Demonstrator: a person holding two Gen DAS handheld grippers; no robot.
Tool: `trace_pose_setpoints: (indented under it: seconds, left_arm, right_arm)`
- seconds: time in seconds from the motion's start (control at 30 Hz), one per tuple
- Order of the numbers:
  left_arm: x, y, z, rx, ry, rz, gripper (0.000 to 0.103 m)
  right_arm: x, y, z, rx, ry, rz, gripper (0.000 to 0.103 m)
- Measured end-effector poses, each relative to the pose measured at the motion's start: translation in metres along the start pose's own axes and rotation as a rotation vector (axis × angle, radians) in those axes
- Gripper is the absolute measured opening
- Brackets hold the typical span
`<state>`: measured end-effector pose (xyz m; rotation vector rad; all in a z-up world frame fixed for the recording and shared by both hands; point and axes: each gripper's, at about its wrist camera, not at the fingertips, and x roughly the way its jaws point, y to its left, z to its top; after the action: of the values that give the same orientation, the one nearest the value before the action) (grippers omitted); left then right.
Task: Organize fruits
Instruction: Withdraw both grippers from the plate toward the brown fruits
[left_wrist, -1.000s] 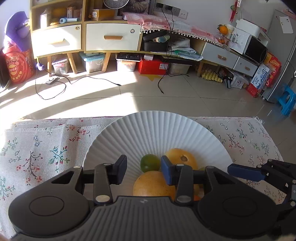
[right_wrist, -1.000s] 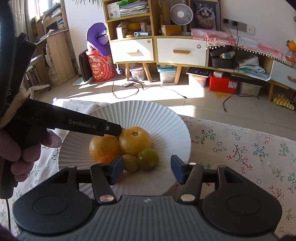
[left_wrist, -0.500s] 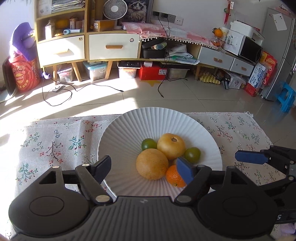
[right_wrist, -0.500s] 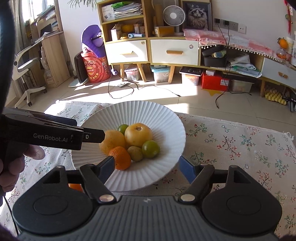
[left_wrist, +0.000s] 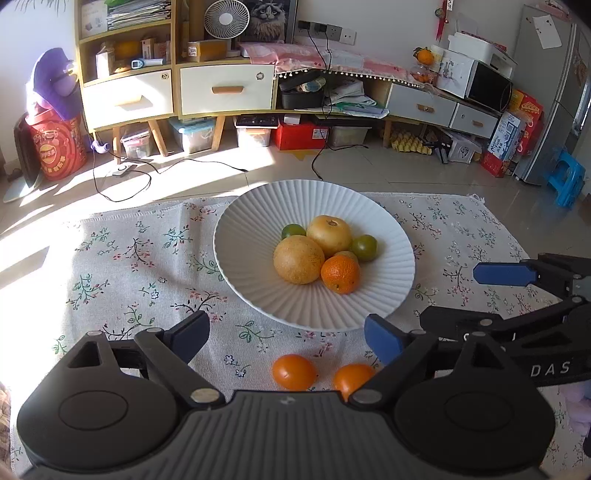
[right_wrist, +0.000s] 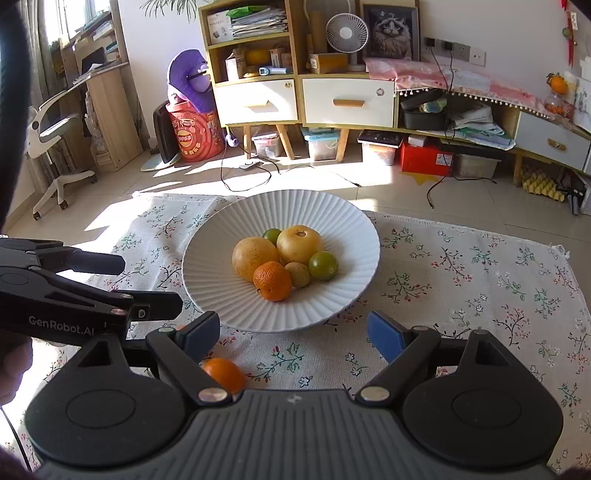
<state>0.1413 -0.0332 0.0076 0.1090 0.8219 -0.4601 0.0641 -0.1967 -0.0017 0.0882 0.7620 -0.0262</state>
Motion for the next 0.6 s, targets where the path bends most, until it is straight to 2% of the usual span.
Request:
trace_pose_setpoints:
  seconds: [0.6]
  left_arm:
    - [-0.038, 0.007, -0.041, 0.008, 0.012, 0.034, 0.095]
  right_arm:
    - [-0.019, 0.025, -0.022, -0.049, -0.01, -0.017, 0.091]
